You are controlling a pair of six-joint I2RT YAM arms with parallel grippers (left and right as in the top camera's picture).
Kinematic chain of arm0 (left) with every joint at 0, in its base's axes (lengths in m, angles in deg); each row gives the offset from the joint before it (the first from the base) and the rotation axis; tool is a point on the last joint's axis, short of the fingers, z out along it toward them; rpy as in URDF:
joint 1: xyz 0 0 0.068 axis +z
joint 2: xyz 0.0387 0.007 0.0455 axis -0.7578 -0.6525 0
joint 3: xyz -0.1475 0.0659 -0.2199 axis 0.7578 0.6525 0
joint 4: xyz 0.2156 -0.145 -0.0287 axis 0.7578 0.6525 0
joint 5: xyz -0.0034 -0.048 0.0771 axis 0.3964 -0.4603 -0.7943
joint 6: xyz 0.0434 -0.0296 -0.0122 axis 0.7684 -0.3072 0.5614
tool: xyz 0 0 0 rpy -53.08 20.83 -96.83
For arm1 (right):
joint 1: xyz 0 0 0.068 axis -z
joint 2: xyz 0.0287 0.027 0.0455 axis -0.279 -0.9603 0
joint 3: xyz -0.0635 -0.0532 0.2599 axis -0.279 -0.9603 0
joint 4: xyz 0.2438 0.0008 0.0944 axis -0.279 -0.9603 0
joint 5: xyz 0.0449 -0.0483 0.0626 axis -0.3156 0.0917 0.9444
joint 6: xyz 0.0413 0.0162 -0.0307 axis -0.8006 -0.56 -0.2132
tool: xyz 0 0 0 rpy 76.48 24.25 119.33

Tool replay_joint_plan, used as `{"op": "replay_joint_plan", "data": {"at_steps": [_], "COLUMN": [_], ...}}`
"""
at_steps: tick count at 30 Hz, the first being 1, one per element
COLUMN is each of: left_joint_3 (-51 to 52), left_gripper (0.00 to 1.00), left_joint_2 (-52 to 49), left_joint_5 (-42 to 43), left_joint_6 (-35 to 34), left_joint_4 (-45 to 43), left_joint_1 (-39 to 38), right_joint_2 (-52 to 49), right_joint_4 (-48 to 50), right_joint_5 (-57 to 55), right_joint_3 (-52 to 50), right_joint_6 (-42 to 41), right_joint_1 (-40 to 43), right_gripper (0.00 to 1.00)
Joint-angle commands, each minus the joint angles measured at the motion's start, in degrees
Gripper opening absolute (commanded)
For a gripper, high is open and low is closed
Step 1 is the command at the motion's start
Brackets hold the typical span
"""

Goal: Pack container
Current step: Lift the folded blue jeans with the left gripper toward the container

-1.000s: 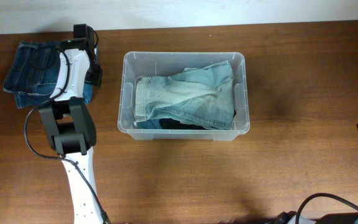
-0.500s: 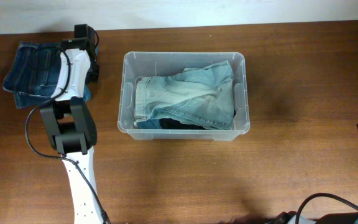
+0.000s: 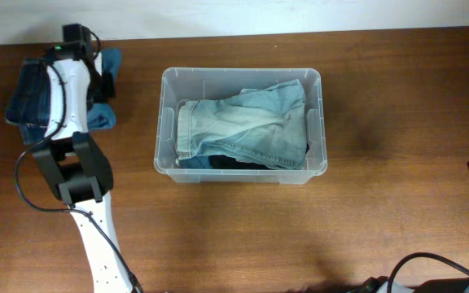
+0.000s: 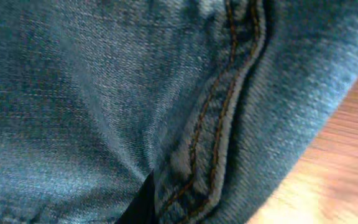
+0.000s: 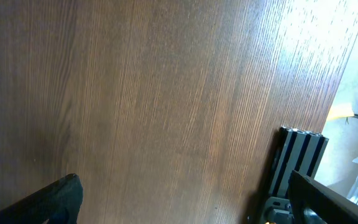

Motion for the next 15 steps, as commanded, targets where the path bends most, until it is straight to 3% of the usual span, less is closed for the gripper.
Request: {"op": "replay_joint_plan", "data": {"at_steps": [1, 15], "left_joint_3": [-6.9, -11.8], "left_gripper": [0.01, 0.01], "left_joint_2": [6.3, 24.7], "left_joint_5": [8.2, 8.3], "left_joint_6": [-4.2, -11.0], "left_joint_4": [3.9, 19.4], "left_joint_1": [-0.7, -4.4], "right_joint_2": [0.0, 0.0], "right_joint_4": [0.0, 0.0], "right_joint_5": [-0.3, -0.3], "right_joint_3": [-0.2, -0.2], "right_joint_6": [-0.5, -0.5], "right_joint_1": [0.2, 0.2], "right_gripper": [0.98, 0.98]}}
